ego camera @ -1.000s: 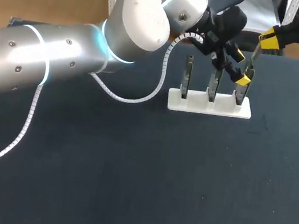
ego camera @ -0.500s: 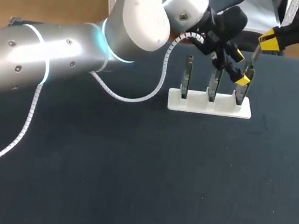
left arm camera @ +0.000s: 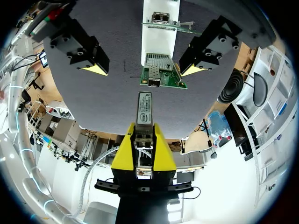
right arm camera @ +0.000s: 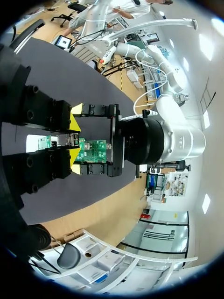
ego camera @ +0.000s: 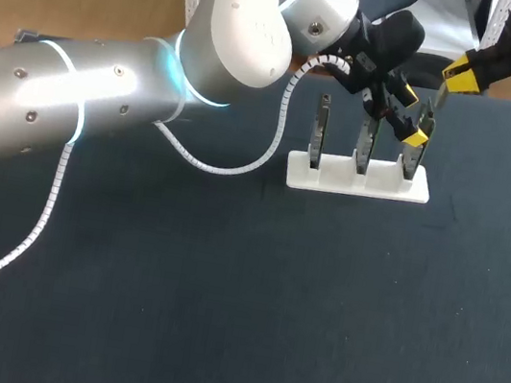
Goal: Pick up the optical module with the left hand, and insert it into the network port with the right hand.
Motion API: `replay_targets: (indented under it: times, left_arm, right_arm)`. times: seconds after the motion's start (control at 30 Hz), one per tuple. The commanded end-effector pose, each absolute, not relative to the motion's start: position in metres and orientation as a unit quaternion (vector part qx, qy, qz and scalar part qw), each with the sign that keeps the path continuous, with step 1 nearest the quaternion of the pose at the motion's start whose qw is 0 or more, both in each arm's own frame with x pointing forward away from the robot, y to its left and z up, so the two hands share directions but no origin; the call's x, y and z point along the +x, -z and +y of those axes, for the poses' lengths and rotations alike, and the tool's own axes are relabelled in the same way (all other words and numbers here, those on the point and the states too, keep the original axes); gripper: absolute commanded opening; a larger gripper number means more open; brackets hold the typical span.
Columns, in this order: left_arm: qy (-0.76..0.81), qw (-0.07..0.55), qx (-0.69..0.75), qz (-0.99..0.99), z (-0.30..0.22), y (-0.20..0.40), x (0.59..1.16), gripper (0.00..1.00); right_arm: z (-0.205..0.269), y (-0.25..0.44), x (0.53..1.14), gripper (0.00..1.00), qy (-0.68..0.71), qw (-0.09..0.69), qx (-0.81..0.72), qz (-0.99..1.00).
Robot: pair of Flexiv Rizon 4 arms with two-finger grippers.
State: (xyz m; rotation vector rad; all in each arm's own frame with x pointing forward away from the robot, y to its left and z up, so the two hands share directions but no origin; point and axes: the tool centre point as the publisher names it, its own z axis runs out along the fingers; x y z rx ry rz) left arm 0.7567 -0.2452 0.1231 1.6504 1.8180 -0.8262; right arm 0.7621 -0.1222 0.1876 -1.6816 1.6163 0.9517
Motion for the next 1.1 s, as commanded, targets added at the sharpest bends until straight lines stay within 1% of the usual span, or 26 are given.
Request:
replay_targets:
  times: [0.03, 0.4, 1.1]
  left_arm:
    - [0.306, 0.270, 0.614, 0.676, -0.246, -0.123, 0.758, 1.00]
    - [0.306, 0.270, 0.614, 0.676, -0.246, -0.123, 0.758, 1.00]
    - [0.306, 0.270, 0.614, 0.676, -0.246, -0.123, 0.758, 1.00]
  right_arm:
    - [-0.121, -0.186, 0.761, 0.00, -0.348, 0.295, -0.645, 0.613]
    - [-0.119, -0.176, 0.759, 0.00, -0.342, 0.280, -0.654, 0.615]
    - [-0.120, -0.173, 0.767, 0.00, -0.342, 0.288, -0.643, 0.622]
